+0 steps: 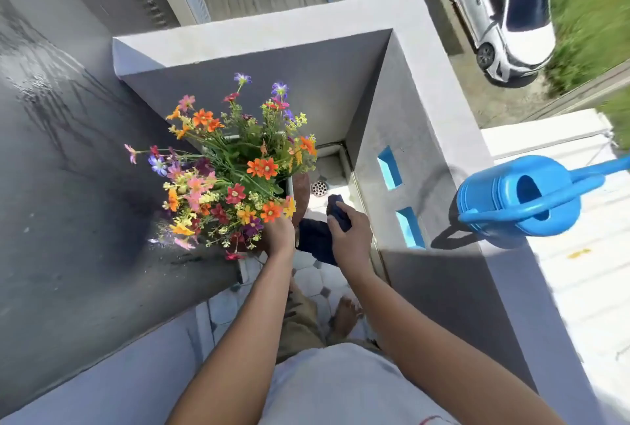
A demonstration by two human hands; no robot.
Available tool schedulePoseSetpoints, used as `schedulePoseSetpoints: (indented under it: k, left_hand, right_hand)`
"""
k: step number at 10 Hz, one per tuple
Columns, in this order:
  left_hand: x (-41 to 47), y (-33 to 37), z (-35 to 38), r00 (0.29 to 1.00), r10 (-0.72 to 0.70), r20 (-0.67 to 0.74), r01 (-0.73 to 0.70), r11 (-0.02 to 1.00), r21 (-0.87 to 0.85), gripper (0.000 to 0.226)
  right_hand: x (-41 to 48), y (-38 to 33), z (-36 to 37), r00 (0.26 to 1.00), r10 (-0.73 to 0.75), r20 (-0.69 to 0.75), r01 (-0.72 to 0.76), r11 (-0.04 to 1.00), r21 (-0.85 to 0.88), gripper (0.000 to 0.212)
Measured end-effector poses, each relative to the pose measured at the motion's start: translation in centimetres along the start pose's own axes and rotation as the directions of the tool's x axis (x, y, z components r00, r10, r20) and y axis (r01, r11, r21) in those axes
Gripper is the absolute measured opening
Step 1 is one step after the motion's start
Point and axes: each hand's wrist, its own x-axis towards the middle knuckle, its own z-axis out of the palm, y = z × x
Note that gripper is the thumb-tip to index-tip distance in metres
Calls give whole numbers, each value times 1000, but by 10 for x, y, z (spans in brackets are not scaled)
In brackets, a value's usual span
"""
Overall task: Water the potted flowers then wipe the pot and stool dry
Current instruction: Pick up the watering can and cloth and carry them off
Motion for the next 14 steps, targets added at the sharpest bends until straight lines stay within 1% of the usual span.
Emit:
schedulePoseSetpoints:
  k: [1, 2, 3, 4, 5, 6, 7, 8, 9, 10, 11, 12, 13, 14]
  left_hand:
    - [1, 0, 2, 1000, 25, 4, -24, 996, -84, 30]
    - [-3, 6, 10, 999, 24, -27, -31, 948, -316, 31]
    - [-20, 13, 19, 1000, 8, -11, -12, 890, -456, 35]
    - [-53, 18, 35, 995, 73, 69, -36, 899, -437, 11]
    - [-94, 28, 49, 970, 206, 131, -156, 937, -312, 11]
    - [-149, 50, 60, 891, 432, 139, -390, 885, -254, 16]
    - [-210, 68, 79, 791, 577, 203, -496, 800, -338, 12]
    - [-259, 72, 112, 717, 621, 316, -486, 771, -410, 12]
    - [-293, 61, 156, 680, 573, 457, -409, 815, -411, 13]
    - [-311, 37, 201, 685, 445, 576, -311, 894, -322, 9]
    - [-314, 16, 239, 710, 321, 627, -197, 945, -261, 13]
    - [-310, 7, 262, 727, 266, 633, -87, 950, -299, 23]
    - [-307, 8, 276, 730, 288, 620, -84, 938, -336, 29]
    - [-310, 12, 286, 743, 330, 582, -124, 922, -366, 33]
  right_hand:
    - [2, 0, -16, 1000, -28, -3, 28, 999, 23, 35]
    - [6, -5, -32, 998, -57, -14, 57, 998, 41, 36]
    - [4, -14, -55, 994, -107, -34, 109, 992, 69, 36]
    - [-1, -28, -86, 981, -181, -68, 186, 979, 81, 35]
    - [-9, -48, -126, 948, -281, -150, 296, 951, 91, 32]
    - [-19, -71, -175, 903, -335, -270, 385, 909, 160, 30]
    - [-29, -92, -230, 876, -325, -355, 422, 873, 244, 31]
    - [-39, -102, -288, 828, -290, -479, 479, 810, 338, 29]
    - [-46, -98, -343, 767, -279, -577, 519, 799, 303, 31]
    - [-44, -79, -386, 722, -205, -661, 506, 808, 302, 33]
    - [-45, -58, -412, 692, -115, -713, 471, 820, 326, 36]
    - [-49, -40, -421, 691, -69, -720, 439, 831, 342, 36]
    - [-51, -24, -419, 695, -29, -718, 405, 842, 358, 35]
    - [-52, -13, -418, 704, 7, -710, 383, 838, 388, 34]
